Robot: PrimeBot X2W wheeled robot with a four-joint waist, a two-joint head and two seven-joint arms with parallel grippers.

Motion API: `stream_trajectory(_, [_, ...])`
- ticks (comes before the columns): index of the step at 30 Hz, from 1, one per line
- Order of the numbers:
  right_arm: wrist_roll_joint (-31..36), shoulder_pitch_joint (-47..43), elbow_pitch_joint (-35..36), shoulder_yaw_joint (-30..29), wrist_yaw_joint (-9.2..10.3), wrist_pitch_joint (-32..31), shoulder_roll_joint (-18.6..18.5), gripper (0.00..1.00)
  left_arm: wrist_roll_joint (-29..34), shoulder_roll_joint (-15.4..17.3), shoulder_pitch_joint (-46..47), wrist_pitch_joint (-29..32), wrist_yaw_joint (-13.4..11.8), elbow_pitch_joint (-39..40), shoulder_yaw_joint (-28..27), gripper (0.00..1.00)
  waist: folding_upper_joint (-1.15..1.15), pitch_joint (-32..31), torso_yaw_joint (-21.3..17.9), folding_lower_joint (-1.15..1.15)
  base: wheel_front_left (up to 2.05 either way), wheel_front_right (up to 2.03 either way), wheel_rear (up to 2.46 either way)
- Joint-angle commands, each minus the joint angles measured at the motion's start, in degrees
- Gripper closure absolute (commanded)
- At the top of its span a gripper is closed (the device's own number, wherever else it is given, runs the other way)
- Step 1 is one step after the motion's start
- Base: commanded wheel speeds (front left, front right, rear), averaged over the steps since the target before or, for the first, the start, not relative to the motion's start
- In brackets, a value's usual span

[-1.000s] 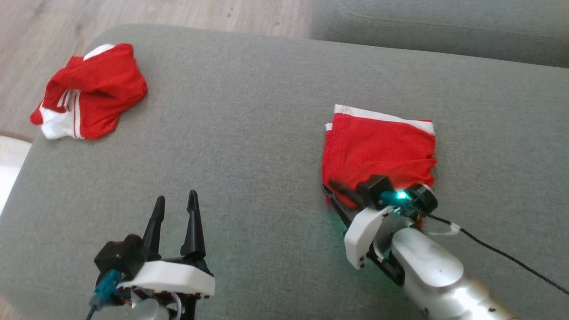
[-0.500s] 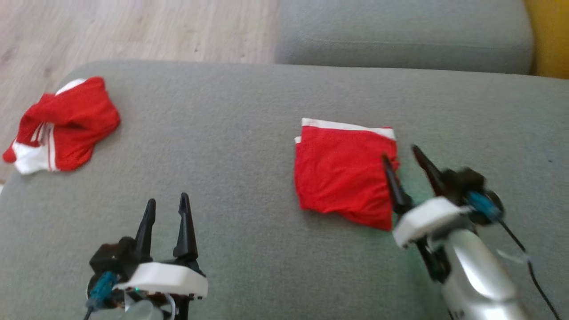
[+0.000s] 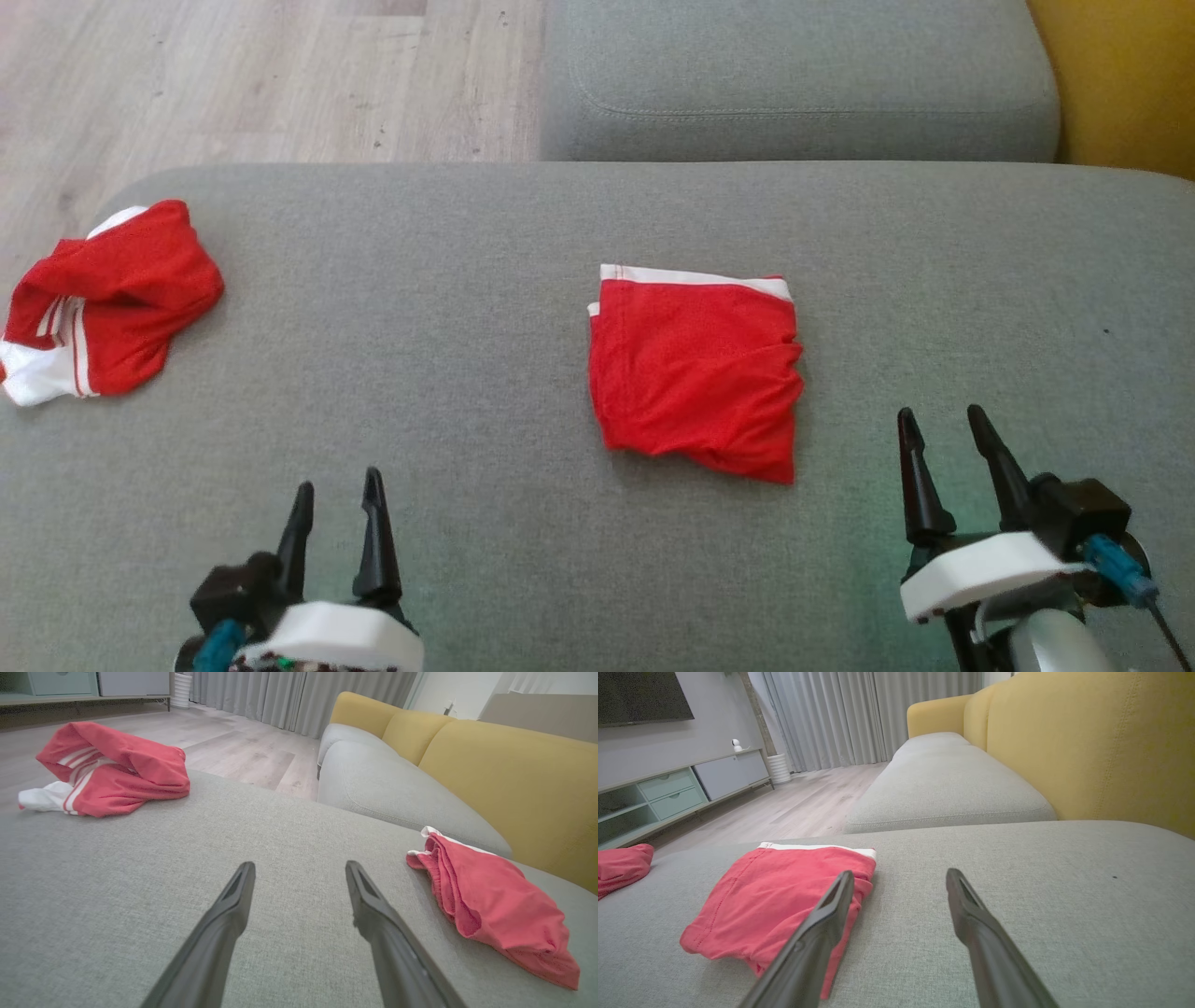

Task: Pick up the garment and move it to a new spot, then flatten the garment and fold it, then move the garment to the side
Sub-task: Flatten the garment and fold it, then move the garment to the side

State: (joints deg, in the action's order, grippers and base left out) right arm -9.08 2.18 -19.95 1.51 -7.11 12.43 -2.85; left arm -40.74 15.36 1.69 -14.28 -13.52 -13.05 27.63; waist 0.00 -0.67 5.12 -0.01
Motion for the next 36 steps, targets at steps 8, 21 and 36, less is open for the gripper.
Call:
stream_trajectory(8, [0.11, -0.48, 5.74, 2.36, -0.37, -2.32, -0.03, 0.0, 2.4, -1.06, 0.97, -0.72, 1.84, -0.77, -3.52, 0.0, 0.0, 0.03, -0.49, 0.01, 0.0, 0.0, 0.0])
stream_trajectory(21, [1.16, -0.29, 5.64, 1.7, -0.37, -5.93, -0.03, 0.0, 4.05, -2.5, 1.54, -0.72, 3.17, -2.03, -4.47, 0.0, 0.0, 0.4, 0.33, 0.01, 0.0, 0.0, 0.0])
stream_trajectory(36, [-1.37, 22.17, -6.11, -1.71, -0.37, -32.97, -0.03, 0.0, 6.93, -4.39, 3.37, -0.72, 4.33, -0.76, -7.14, 0.0, 0.0, 5.95, 6.32, 0.01, 0.0, 0.0, 0.0])
